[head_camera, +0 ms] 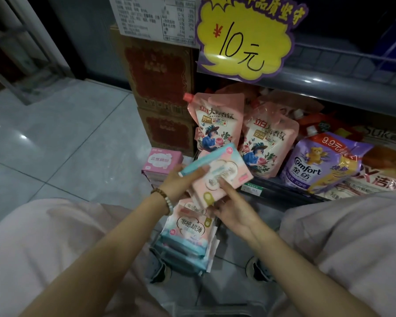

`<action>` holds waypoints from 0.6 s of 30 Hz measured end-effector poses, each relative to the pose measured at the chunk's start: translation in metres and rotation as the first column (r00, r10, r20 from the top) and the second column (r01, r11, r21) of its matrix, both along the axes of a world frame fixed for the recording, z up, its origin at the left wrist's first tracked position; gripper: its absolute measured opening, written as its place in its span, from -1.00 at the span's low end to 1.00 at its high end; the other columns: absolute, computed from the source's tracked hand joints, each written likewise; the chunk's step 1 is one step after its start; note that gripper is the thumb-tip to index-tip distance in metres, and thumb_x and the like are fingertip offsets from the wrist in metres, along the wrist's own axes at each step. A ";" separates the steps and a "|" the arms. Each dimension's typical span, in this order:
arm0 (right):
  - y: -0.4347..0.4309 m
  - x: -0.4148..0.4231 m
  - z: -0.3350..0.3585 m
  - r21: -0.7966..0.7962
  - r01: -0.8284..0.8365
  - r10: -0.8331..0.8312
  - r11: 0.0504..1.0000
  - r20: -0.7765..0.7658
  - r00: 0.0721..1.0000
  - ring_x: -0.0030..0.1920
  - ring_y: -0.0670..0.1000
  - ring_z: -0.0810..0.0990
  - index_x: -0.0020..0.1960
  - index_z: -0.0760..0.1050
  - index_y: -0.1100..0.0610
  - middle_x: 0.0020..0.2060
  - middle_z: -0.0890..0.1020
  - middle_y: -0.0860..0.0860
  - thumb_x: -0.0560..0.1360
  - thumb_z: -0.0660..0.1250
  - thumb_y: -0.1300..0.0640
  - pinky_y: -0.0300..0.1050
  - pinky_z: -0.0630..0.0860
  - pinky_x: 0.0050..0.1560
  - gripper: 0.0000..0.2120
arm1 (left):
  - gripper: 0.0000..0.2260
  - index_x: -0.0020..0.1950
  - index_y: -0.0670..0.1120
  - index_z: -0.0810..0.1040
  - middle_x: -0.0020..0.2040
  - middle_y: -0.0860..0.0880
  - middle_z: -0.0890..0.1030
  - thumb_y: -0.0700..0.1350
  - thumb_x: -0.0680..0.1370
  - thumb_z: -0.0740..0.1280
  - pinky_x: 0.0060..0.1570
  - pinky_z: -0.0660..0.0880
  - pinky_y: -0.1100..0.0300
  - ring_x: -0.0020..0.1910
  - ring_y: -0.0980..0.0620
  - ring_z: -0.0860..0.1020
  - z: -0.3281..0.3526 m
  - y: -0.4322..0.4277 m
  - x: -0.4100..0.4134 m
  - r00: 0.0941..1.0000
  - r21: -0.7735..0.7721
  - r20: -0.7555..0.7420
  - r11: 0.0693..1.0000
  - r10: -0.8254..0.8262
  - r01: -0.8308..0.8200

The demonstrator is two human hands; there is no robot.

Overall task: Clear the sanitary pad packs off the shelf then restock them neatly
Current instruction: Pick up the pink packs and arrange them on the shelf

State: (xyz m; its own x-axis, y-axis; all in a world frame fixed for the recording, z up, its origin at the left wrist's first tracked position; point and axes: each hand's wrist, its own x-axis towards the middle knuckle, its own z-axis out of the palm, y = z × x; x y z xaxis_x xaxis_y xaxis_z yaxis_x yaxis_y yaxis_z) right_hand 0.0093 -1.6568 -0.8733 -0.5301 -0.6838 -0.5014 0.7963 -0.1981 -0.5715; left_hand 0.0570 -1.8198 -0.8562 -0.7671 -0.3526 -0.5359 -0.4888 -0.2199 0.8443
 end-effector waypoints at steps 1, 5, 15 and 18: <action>0.003 -0.001 0.000 -0.009 0.012 -0.012 1.000 0.007 1.000 -0.11 0.01 0.67 0.08 0.55 0.11 -0.09 0.71 0.06 0.26 0.45 0.06 -0.04 0.54 0.06 -0.60 | -0.27 0.22 -0.17 0.49 -0.02 -0.09 0.67 0.32 0.26 0.46 0.04 0.58 0.00 -0.08 -0.03 0.64 0.000 0.002 0.002 0.998 0.020 0.052 0.999 -0.046 0.045; 0.030 -0.015 -0.002 0.069 -0.007 0.008 0.998 -0.011 1.000 -0.11 0.05 0.70 0.08 0.54 0.13 -0.06 0.71 0.10 0.26 0.49 0.06 -0.01 0.60 0.03 -0.58 | -0.41 0.18 -0.15 0.50 0.05 -0.07 0.57 0.29 0.57 -0.03 0.19 0.43 0.05 0.06 -0.08 0.54 0.001 -0.003 0.014 0.966 -0.056 0.249 0.995 -0.067 0.084; 0.054 0.015 -0.055 0.402 -0.268 0.211 0.876 0.182 0.960 -0.07 0.12 0.64 0.10 0.55 0.09 -0.07 0.69 0.11 0.31 0.39 -0.11 0.05 0.55 -0.11 -0.57 | 0.08 0.44 -0.13 0.32 0.39 -0.07 0.43 0.58 0.14 0.25 0.35 0.35 0.00 0.30 -0.10 0.45 -0.070 -0.011 0.064 0.642 -0.173 0.655 0.747 -0.400 0.642; 0.050 0.020 -0.061 0.288 -0.252 0.187 0.924 0.236 0.954 0.05 0.19 0.64 0.18 0.55 0.11 0.08 0.66 0.17 0.38 0.37 -0.12 0.20 0.57 0.02 -0.54 | 0.07 0.39 -0.11 0.40 0.33 -0.06 0.49 0.59 0.10 0.26 0.28 0.43 -0.01 0.22 -0.07 0.52 -0.079 -0.012 0.058 0.670 -0.168 0.613 0.760 -0.419 0.628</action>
